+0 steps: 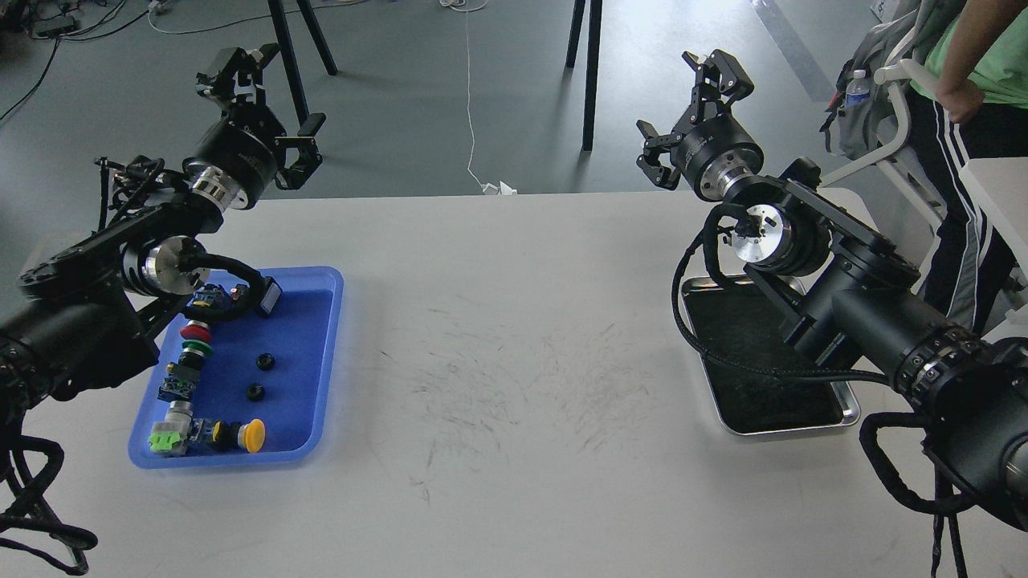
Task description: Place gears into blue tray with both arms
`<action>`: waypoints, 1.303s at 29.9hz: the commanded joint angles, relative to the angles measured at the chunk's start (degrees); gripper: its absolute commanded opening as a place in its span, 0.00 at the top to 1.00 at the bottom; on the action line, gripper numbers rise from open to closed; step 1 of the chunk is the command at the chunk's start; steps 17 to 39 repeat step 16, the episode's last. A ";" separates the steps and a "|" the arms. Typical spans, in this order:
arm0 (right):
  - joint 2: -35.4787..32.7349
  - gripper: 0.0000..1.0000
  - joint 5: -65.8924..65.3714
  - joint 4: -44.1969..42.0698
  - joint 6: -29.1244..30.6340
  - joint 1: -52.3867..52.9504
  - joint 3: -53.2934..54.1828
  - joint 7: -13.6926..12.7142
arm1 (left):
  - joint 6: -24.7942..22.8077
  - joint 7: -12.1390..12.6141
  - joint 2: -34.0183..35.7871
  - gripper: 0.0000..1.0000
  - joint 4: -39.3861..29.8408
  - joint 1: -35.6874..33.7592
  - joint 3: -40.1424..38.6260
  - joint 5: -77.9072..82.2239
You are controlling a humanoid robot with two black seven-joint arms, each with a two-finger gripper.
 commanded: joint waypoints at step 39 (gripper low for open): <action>-0.22 0.01 -0.01 1.37 0.30 0.47 0.02 0.18 | 4.21 0.06 -0.07 0.02 2.14 -0.08 0.14 0.40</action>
